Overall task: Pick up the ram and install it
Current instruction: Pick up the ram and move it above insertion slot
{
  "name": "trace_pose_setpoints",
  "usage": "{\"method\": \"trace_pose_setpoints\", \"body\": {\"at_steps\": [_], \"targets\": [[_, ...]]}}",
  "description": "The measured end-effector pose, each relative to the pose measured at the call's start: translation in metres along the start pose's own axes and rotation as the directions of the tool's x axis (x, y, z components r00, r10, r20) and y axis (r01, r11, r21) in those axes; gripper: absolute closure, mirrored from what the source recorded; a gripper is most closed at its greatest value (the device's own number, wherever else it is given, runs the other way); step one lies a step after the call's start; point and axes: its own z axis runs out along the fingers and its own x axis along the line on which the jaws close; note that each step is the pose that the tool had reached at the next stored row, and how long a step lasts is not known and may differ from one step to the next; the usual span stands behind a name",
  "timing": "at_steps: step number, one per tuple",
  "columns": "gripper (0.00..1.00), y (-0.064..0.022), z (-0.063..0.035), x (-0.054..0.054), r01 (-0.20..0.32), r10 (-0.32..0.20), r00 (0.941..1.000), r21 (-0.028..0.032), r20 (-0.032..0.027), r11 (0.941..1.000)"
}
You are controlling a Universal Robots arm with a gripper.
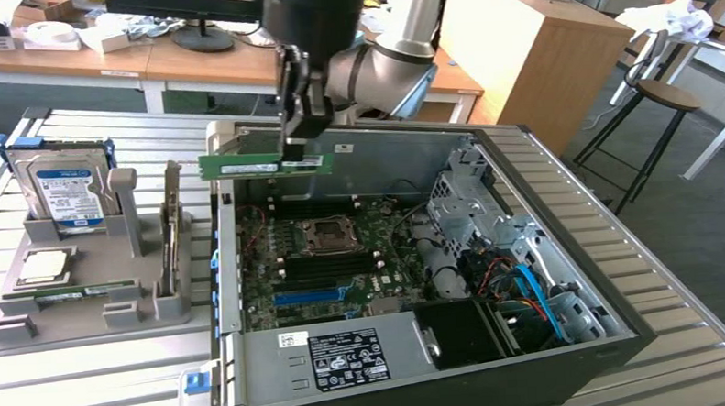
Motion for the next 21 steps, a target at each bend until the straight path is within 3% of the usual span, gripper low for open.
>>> {"method": "trace_pose_setpoints", "body": {"at_steps": [21], "targets": [[0.89, -0.0557, -0.0025, 0.002, 0.0, 0.0, 1.0, 0.0, -0.0001, 1.0]]}}
